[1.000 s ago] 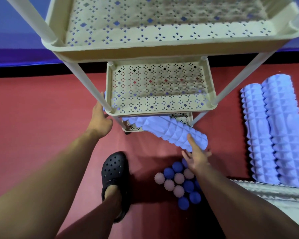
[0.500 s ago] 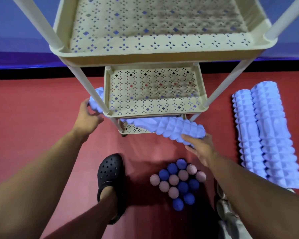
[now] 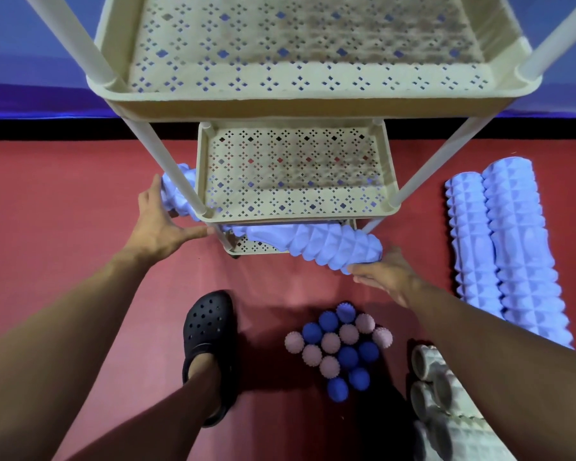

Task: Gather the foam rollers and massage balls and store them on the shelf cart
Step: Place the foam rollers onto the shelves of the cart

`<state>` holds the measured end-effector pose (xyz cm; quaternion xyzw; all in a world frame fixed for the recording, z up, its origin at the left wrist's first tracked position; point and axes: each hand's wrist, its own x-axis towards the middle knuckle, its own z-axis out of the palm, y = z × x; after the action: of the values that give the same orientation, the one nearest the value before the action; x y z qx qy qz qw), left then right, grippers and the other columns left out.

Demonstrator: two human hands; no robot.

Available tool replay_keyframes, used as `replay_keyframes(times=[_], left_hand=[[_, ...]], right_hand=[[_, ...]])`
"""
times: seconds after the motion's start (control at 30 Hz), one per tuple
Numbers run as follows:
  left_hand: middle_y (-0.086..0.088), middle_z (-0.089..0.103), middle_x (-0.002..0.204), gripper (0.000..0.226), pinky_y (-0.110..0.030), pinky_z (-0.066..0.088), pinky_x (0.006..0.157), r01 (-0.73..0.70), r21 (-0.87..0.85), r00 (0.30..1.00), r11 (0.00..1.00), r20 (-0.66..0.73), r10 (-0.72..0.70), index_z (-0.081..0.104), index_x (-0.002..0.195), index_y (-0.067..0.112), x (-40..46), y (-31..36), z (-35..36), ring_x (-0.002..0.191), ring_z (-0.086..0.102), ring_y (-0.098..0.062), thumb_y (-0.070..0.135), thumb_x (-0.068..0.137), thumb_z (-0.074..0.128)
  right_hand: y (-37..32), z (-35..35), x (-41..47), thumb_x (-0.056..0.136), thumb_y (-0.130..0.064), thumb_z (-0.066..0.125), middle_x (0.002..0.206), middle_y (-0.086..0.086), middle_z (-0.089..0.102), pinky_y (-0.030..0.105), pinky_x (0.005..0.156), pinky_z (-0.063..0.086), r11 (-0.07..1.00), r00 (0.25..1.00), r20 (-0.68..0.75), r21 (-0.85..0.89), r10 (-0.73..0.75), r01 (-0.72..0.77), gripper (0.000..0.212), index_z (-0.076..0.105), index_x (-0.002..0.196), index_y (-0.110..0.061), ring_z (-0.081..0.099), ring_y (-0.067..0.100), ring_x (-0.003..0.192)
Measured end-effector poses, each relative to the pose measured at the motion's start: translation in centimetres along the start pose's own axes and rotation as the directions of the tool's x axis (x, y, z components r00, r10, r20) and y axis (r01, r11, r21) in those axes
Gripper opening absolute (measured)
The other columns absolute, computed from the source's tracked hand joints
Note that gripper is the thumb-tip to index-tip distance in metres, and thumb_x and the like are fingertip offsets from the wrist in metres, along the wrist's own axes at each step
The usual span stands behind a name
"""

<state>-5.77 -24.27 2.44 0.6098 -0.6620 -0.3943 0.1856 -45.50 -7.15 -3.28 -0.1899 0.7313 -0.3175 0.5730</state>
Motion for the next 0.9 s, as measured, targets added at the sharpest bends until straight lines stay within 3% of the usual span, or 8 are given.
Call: replay_keyframes(times=[0.13, 0.23, 0.37, 0.5, 0.63, 0.7, 0.77, 0.9], left_hand=[[-0.005, 0.026, 0.145, 0.112, -0.031, 0.042, 0.098, 0.036, 0.035, 0.999, 0.999, -0.004, -0.036, 0.03, 0.146, 0.036, -0.8, 2.0, 0.6, 0.115, 0.042, -0.014, 0.037, 0.056, 0.098], [-0.01, 0.021, 0.146, 0.117, -0.029, 0.037, 0.104, 0.041, 0.034, 0.999, 0.999, 0.015, -0.041, 0.021, 0.141, 0.054, -0.8, 2.6, 0.9, 0.122, 0.03, -0.008, 0.035, 0.054, 0.098], [-0.006, 0.005, 0.156, 0.138, -0.033, 0.035, 0.107, 0.116, 0.09, 0.984, 0.989, 0.126, -0.127, -0.006, 0.154, 0.049, -0.2, 1.6, 0.8, 0.138, 0.024, -0.013, 0.012, 0.068, 0.095], [0.0, 0.047, 0.136, 0.091, -0.039, 0.058, 0.087, 0.134, -0.128, 0.99, 0.983, 0.068, -0.126, 0.041, 0.138, 0.043, 0.8, 0.5, -0.3, 0.119, 0.062, -0.034, -0.019, 0.077, 0.065], [0.002, 0.07, 0.114, 0.056, -0.044, 0.057, 0.095, 0.309, -0.521, 0.943, 0.796, 0.06, -0.328, 0.055, 0.141, 0.02, 1.3, 0.7, -0.9, 0.089, 0.073, -0.021, 0.01, 0.086, 0.058], [0.003, 0.071, 0.093, 0.025, -0.046, 0.057, 0.099, 0.326, -0.604, 0.92, 0.727, 0.025, -0.392, 0.071, 0.111, 0.024, 1.5, 1.5, -0.8, 0.081, 0.071, -0.023, 0.025, 0.097, 0.05], [0.003, 0.071, 0.083, 0.025, -0.048, 0.056, 0.1, 0.313, -0.638, 0.909, 0.704, -0.013, -0.416, 0.069, 0.089, 0.027, 1.5, 2.1, -0.8, 0.083, 0.07, -0.025, 0.033, 0.099, 0.047], [0.002, 0.074, 0.087, 0.034, -0.046, 0.059, 0.093, 0.235, -0.746, 0.896, 0.623, -0.083, -0.437, 0.068, 0.1, 0.026, 1.6, 2.2, -1.3, 0.088, 0.07, -0.027, 0.045, 0.105, 0.04]], right_hand=[[0.3, -0.2, 0.3, 0.036, -0.03, 0.1, 0.125, 0.012, 0.067, 0.033, 0.071, 0.063, 0.999, 0.999, -0.021, -0.04, -0.029, 0.028, 0.115, 0.048, 0.135, -0.006, 0.076, 0.02, 0.098], [-0.7, -0.1, -0.3, 0.06, -0.017, 0.097, 0.111, 0.012, 0.075, 0.032, 0.072, 0.063, 0.995, 1.0, -0.007, -0.101, -0.027, 0.026, 0.075, 0.062, 0.125, -0.006, 0.076, 0.022, 0.094], [-1.6, -0.5, -0.5, 0.074, -0.01, 0.09, 0.103, 0.014, 0.077, 0.027, 0.066, 0.06, 0.991, 1.0, -0.005, -0.132, 0.002, -0.003, 0.044, 0.071, 0.113, -0.006, 0.076, 0.024, 0.093], [-1.7, -1.1, -0.1, 0.074, -0.016, 0.09, 0.099, 0.017, 0.078, 0.028, 0.072, 0.06, 0.984, 0.999, 0.018, -0.176, 0.026, -0.023, 0.037, 0.075, 0.104, -0.001, 0.072, 0.018, 0.081], [-1.8, -1.3, -0.4, 0.074, -0.024, 0.09, 0.088, 0.006, 0.079, 0.022, 0.067, 0.051, 0.978, 0.999, 0.022, -0.206, 0.037, -0.031, 0.033, 0.078, 0.097, -0.004, 0.066, 0.006, 0.069], [-2.1, -1.4, -0.5, 0.074, -0.027, 0.09, 0.092, -0.001, 0.077, 0.021, 0.066, 0.048, 0.986, 0.998, 0.0, -0.157, 0.061, -0.06, 0.034, 0.077, 0.101, -0.009, 0.068, 0.007, 0.077], [-2.4, -1.5, -0.6, 0.077, -0.029, 0.088, 0.103, 0.001, 0.078, 0.031, 0.077, 0.055, 0.99, 0.992, 0.04, -0.069, 0.123, -0.12, 0.04, 0.074, 0.11, -0.012, 0.071, 0.015, 0.095], [-3.5, 0.0, -1.2, 0.086, -0.017, 0.079, 0.114, 0.012, 0.076, 0.037, 0.093, 0.057, 0.985, 0.987, 0.136, 0.138, 0.083, -0.102, 0.038, 0.068, 0.12, -0.005, 0.073, 0.026, 0.106]])
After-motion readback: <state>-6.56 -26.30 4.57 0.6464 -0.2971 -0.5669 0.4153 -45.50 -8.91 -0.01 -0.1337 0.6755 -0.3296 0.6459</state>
